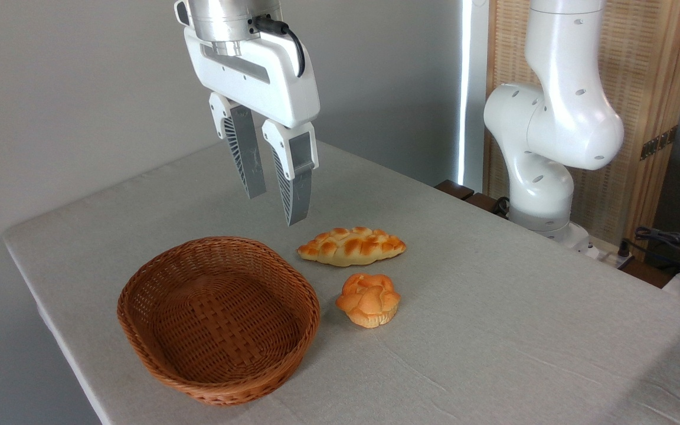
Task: Put bread into the basket
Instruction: 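Lower the open gripper toward the round bun beside the braided loaf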
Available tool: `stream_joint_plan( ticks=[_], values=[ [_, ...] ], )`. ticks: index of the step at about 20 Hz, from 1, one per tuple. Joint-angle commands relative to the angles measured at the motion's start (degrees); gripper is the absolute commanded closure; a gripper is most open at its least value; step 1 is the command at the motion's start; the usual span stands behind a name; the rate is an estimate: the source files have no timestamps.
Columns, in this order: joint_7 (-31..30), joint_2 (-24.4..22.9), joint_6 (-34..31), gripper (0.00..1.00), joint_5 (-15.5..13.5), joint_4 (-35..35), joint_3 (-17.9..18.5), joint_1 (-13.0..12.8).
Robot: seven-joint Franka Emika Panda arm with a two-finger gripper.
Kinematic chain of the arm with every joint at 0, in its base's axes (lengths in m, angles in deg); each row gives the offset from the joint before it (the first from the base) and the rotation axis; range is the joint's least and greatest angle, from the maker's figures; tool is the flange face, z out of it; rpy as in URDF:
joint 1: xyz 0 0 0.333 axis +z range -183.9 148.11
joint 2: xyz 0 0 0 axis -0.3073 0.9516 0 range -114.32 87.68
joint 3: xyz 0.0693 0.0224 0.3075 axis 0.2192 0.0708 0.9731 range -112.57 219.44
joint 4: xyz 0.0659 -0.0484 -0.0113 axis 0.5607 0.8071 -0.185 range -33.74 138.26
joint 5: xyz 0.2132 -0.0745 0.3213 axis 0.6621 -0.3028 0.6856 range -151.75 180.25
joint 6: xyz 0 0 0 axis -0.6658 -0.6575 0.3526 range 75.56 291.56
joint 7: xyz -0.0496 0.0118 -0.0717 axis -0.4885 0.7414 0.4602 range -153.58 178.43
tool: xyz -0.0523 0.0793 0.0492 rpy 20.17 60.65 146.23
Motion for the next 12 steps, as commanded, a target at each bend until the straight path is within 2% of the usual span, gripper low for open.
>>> stream_joint_plan(
  ticks=[1,8,12],
  values=[
    [-0.29,-0.66,-2.21,0.0,-0.27,-0.37,-0.01,-0.27],
    [0.06,-1.8,-2.12,0.0,-0.27,1.47,0.07,-0.27],
    [5.5,-8.12,0.33,0.0,-0.18,11.91,0.25,-0.27]
  ],
)
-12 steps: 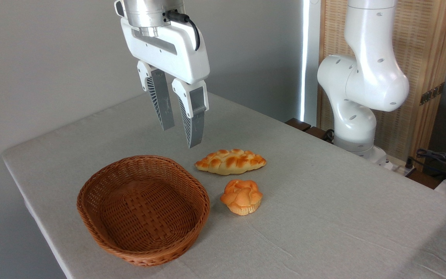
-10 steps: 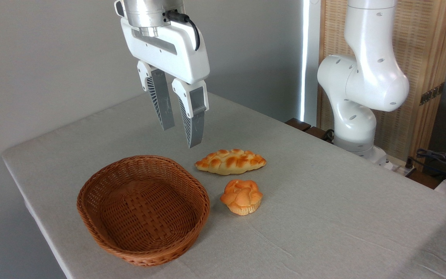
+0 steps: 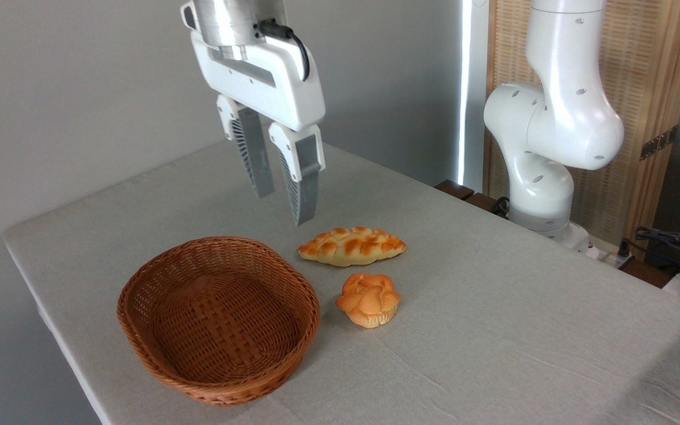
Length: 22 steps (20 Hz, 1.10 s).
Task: Put bread into the basket
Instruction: 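Lower the open gripper toward the round bun beside the braided loaf, then close the gripper fingers around the round bun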
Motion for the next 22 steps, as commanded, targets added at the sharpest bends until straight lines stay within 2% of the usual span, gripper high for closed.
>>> stream_joint_plan(
  ticks=[1,3,6,7,9,10,20,21,22],
  values=[
    [5.53,-8.41,2.66,0.0,0.08,12.65,0.51,-0.31],
    [7.3,-11.06,7.58,0.0,0.35,19.95,0.78,-0.31],
    [7.65,-11.34,14.18,0.0,0.79,27.52,0.87,-0.66],
    [8.44,-11.34,14.98,0.0,1.57,28.58,0.95,-0.66],
    [10.2,-11.16,15.34,0.0,5.17,30.61,1.48,-0.66],
    [10.38,-11.07,15.69,0.0,5.79,31.4,1.57,-0.57],
    [10.47,-10.81,23.59,0.0,5.97,38.61,2.71,-0.66],
    [10.47,-10.81,24.38,0.02,5.97,39.05,2.71,-0.66],
    [10.47,-10.63,25.0,0.14,5.97,39.23,2.71,-0.66]
  ],
)
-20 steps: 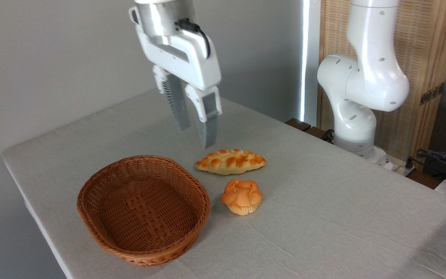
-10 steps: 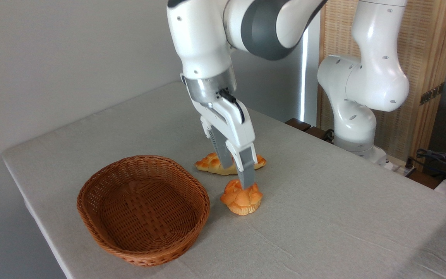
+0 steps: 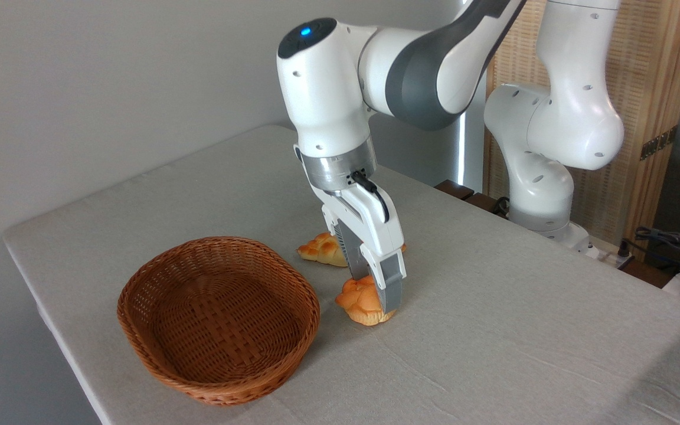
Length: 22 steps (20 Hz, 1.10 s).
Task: Put bread into the basket
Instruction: 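Close the gripper fingers around the round bun, then lift the bun and carry it over the wicker basket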
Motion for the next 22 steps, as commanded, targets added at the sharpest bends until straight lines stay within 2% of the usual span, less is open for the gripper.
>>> stream_joint_plan(
  ticks=[1,2,3,6,17,19,21,22],
  values=[
    [0.7,-0.61,2.73,0.32,0.82,2.29,0.86,-1.03],
    [0.7,-0.43,2.73,0.49,0.82,2.21,0.86,-1.12],
    [0.79,-0.43,2.73,0.58,0.82,2.29,0.86,-1.12],
    [3.15,-0.34,2.64,0.76,0.82,2.21,0.86,-1.12],
    [3.08,-0.08,0.54,0.76,1.44,1.24,0.95,-1.12],
    [3.16,-0.08,-3.92,0.76,1.44,-2.78,0.77,-1.21],
    [3.34,0.1,-8.85,0.74,0.92,-9.71,0.42,-1.21],
    [3.34,0.62,-9.31,0.74,0.48,-12.1,0.42,-1.21]
  ],
)
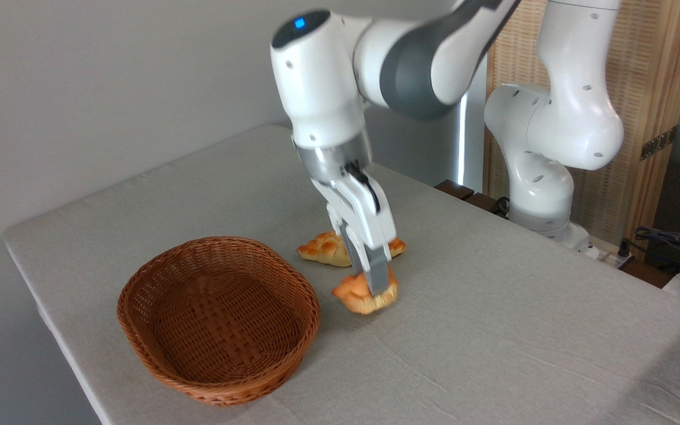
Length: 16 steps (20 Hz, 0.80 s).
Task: Put bread into the basket
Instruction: 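Lift the bun and carry it over the wicker basket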
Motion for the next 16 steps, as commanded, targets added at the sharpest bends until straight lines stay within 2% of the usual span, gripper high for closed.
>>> stream_joint_plan(
  ticks=[1,5,6,8,9,11,12,13,16],
  values=[
    [0.9,1.46,-5.57,0.74,-0.69,-10.93,0.43,-0.59],
    [0.72,7.95,-4.35,0.73,-7.62,-20.25,0.43,-0.59],
    [0.72,9.8,-2.52,0.71,-8.6,-21.23,0.43,-0.68],
    [0.81,11.74,4.15,0.66,-8.61,-20.8,0.25,-0.94],
    [0.89,12.7,5.49,0.61,-8.61,-20.71,0.25,-1.38],
    [1.68,13.76,6.55,0.39,-8.52,-20.71,0.17,-1.73],
    [2.03,13.94,6.99,0.17,-8.52,-20.36,0.17,-1.73],
    [2.12,13.94,7.08,0.0,-8.17,-19.58,0.17,-1.91],
    [2.91,13.94,7.26,0.0,-7.99,-18.78,0.17,-2.09]
  ],
)
